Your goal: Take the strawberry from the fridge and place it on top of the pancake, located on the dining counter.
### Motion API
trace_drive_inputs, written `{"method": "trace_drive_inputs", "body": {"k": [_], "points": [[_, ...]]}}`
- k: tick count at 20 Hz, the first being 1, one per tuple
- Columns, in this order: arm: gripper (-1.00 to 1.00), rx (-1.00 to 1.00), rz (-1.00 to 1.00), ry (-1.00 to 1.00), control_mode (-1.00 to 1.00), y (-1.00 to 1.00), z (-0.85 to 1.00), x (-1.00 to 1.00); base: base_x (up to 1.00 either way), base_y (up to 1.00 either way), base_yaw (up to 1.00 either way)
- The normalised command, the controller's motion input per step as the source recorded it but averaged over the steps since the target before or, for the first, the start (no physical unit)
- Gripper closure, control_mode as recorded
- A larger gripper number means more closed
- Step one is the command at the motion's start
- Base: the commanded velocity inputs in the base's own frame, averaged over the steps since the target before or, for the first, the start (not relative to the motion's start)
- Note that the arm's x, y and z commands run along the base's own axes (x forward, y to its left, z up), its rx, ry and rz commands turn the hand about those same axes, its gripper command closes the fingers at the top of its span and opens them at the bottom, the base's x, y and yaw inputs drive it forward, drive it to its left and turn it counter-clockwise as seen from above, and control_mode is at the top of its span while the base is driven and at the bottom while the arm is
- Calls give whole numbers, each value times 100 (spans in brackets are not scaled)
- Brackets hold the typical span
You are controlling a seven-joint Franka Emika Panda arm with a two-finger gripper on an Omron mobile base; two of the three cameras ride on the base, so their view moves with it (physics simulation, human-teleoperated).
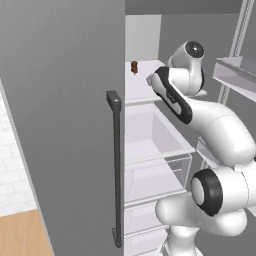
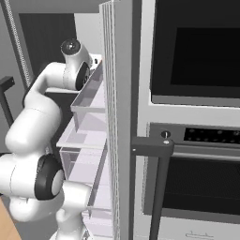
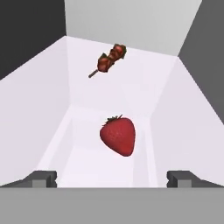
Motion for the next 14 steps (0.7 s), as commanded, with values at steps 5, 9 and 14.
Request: {"method": "trace_drive_inputs", "body": {"k": [5,9,14], "points": [[-100,0,0,0,-100,-6,-17,53,0,0,0],[-100,0,0,4,-100,0,-18,55,0,0,0],[-100,0,0,8,-100,0,-9,34,0,0,0]]}}
